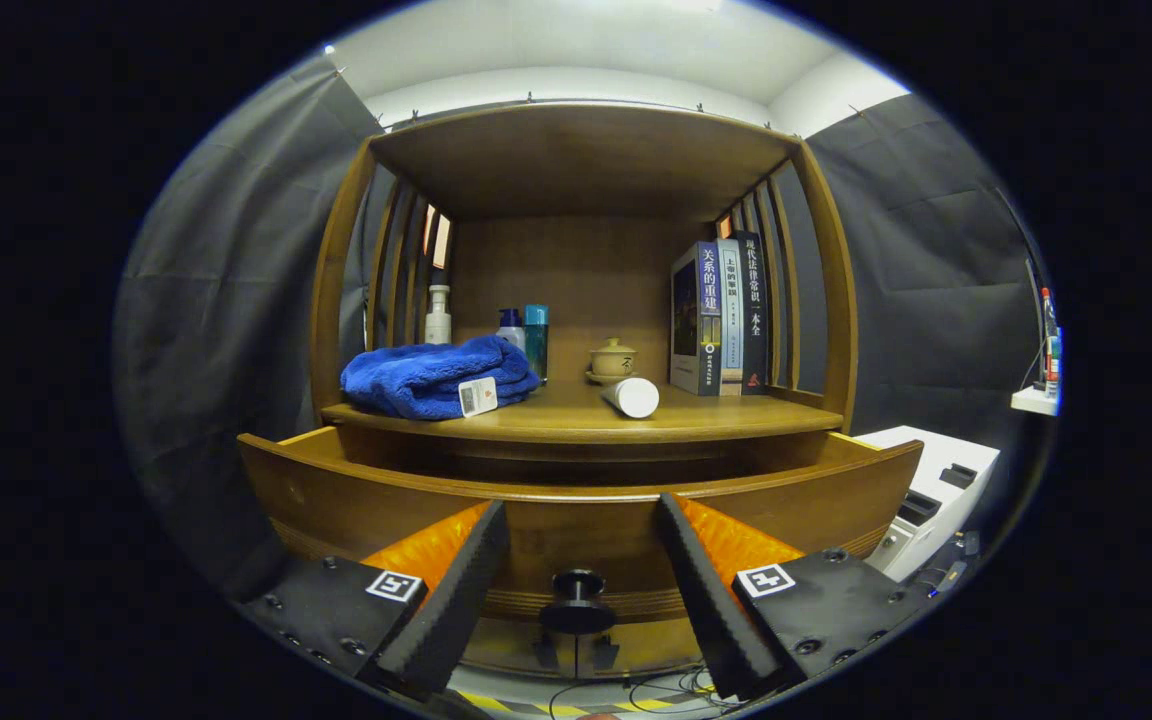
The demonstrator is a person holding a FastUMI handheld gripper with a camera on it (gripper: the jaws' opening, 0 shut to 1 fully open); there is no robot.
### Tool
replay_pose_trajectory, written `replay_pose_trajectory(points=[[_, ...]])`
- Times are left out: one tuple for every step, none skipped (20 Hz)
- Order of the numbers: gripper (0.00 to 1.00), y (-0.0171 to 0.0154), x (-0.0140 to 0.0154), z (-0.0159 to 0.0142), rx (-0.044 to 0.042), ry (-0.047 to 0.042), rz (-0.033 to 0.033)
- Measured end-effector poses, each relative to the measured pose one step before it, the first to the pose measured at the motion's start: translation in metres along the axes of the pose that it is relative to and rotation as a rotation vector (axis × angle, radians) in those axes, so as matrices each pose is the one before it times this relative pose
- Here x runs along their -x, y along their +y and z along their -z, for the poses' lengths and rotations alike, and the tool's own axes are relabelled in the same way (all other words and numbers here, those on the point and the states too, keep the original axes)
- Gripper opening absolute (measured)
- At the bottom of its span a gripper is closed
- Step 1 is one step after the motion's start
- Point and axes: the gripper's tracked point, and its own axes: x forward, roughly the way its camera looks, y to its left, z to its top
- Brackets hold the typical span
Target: Pull open the drawer, take out the items inside it, and place them on the countertop above the cabinet.
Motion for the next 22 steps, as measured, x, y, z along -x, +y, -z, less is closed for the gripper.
replay_pose_trajectory(points=[[0.99, -0.00026, -0.00791, -0.00015, 0.00128, -0.0006, 0.00057], [0.99, 0.00077, -0.0089, -0.00123, -0.00468, -0.00349, 0.0009], [0.99, 0.00035, -0.00844, -0.0001, -0.00351, -0.00271, 0.00071], [0.99, -0.0005, -0.0071, -0.0003, -0.00092, -0.00424, -0.00011], [0.99, -0.00075, -0.00908, -0.00051, 0.00764, -0.00265, -0.00103], [0.98, -0.00137, -0.00611, 0.00232, 0.00641, 0.00839, 0.00067], [0.99, -0.00077, -0.00782, 0.00156, 0.00284, 0.00642, 0.00026], [0.99, -0.00033, -0.00622, -0.00099, -0.00469, 0.00233, -0.00001], [0.99, 0.00047, -0.00524, -0.0006, -0.00358, -0.00124, 0.00102], [0.99, -0.00016, -0.00445, 0.0001, 0.00481, 0.00204, 0.00122], [0.99, -0.00054, -0.00403, -0.00056, 0.00367, -0.0055, 0.00054], [0.99, 0.00054, -0.00513, -0.00036, 0.00324, -0.00145, -0.00042], [0.99, 0.00062, -0.00356, 0.00023, 0.00043, 0.0015, 0.00023], [0.99, 0.0002, -0.00097, 0.00001, -0.00276, 0.00241, 0.00259], [0.99, 0.00021, -0.00243, -0.00083, 0.00354, -0.00538, 0.00572], [0.99, 0.0007, 0.00191, 0.00072, 0.00615, -0.00425, 0.00212], [0.99, 0.0, -0.00158, -0.00064, 0.00163, -0.00802, 0.00119], [0.99, 0.00031, 0.00021, 0.00176, -0.00061, 0.00031, -0.00077], [0.99, -0.00047, -0.00001, -0.0013, -0.00331, -0.00031, 0.00006], [0.99, -0.0001, 0.00072, -0.00048, -0.00719, 0.00695, -0.00138], [0.98, 0.00069, -0.00009, -0.00032, -0.01124, 0.01272, -0.00649], [0.99, 0.00127, 0.00416, -0.00024, -0.02505, 0.02164, -0.01184]])
